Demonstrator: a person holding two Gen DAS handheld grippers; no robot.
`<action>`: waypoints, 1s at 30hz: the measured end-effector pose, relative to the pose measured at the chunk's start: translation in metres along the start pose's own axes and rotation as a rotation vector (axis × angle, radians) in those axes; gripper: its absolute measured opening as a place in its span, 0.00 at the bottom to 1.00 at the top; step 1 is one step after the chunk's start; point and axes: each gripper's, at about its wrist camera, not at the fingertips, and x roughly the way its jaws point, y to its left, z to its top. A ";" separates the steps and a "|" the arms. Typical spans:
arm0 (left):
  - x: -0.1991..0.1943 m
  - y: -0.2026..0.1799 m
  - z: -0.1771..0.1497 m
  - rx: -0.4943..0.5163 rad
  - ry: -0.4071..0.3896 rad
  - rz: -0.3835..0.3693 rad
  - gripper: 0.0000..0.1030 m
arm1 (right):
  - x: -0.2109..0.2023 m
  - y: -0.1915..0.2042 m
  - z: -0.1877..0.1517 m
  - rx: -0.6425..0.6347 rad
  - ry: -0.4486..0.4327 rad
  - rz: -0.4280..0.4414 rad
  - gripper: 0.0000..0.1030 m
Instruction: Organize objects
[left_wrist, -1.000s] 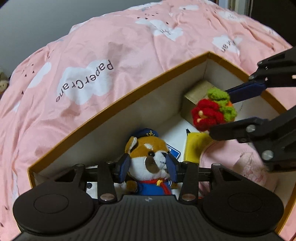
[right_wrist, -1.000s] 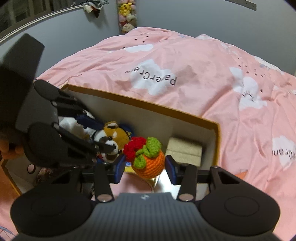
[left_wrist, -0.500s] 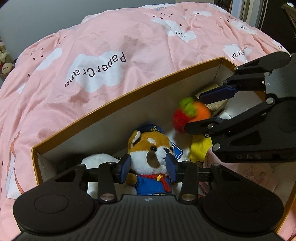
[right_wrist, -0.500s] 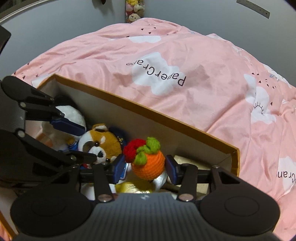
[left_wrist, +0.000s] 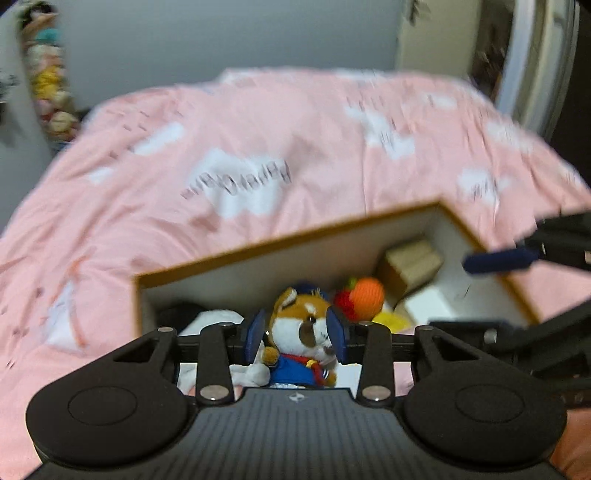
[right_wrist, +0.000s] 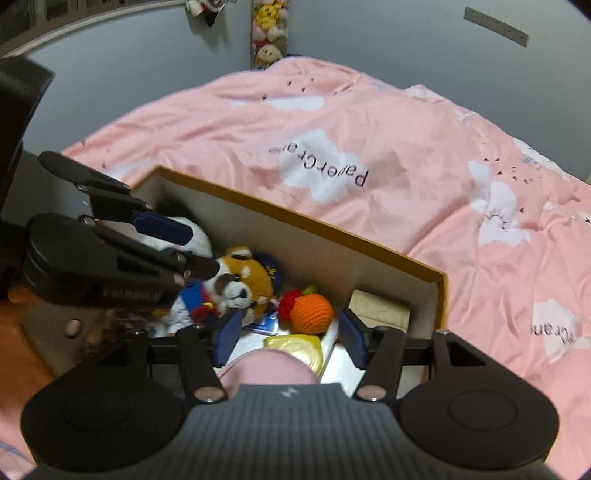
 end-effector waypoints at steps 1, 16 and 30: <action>-0.015 -0.002 -0.003 -0.034 -0.049 0.029 0.43 | -0.011 0.002 -0.002 0.011 -0.017 -0.005 0.64; -0.148 -0.034 -0.051 -0.085 -0.344 0.160 0.44 | -0.159 0.046 -0.053 0.234 -0.321 -0.114 0.79; -0.162 -0.044 -0.084 -0.094 -0.343 0.167 0.57 | -0.176 0.085 -0.100 0.238 -0.379 -0.238 0.88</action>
